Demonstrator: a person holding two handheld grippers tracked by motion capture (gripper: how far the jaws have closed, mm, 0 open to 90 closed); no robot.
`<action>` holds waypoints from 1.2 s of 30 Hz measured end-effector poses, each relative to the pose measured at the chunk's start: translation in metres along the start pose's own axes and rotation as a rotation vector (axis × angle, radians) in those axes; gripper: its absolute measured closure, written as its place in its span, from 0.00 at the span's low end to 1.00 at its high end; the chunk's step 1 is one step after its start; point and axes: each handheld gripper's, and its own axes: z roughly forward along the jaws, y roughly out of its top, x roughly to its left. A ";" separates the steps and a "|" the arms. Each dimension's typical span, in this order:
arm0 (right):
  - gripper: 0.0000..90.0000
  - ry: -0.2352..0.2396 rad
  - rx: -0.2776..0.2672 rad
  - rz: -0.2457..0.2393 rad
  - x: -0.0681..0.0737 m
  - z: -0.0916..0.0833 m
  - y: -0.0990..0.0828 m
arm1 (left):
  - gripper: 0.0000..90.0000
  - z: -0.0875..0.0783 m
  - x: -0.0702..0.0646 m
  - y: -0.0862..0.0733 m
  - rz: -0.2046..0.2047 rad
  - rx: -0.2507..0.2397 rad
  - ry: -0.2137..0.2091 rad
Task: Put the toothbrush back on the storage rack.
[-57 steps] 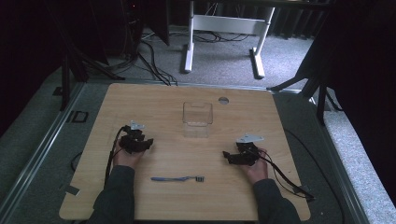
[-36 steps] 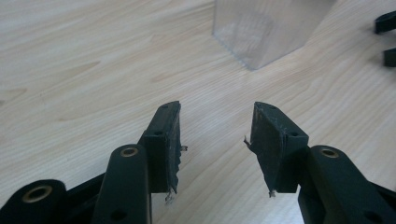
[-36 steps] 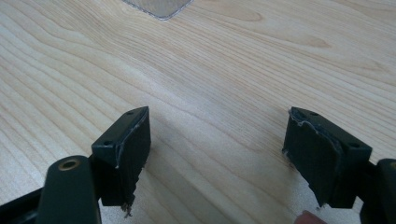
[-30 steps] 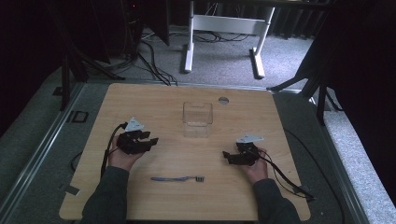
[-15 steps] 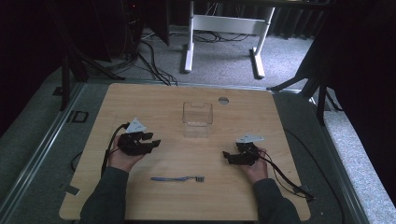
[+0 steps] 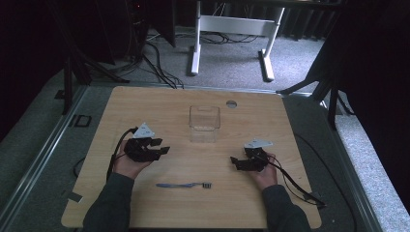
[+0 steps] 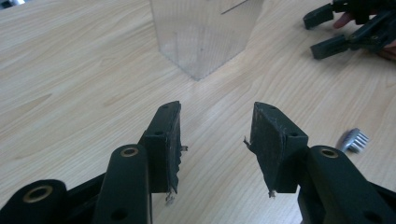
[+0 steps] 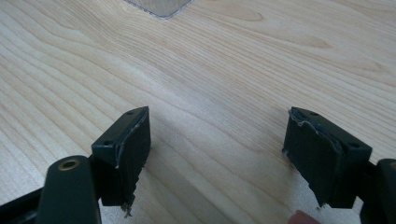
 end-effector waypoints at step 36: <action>0.25 -0.007 0.001 -0.009 0.001 0.000 0.000 | 0.58 -0.004 -0.017 0.012 0.073 0.008 -0.029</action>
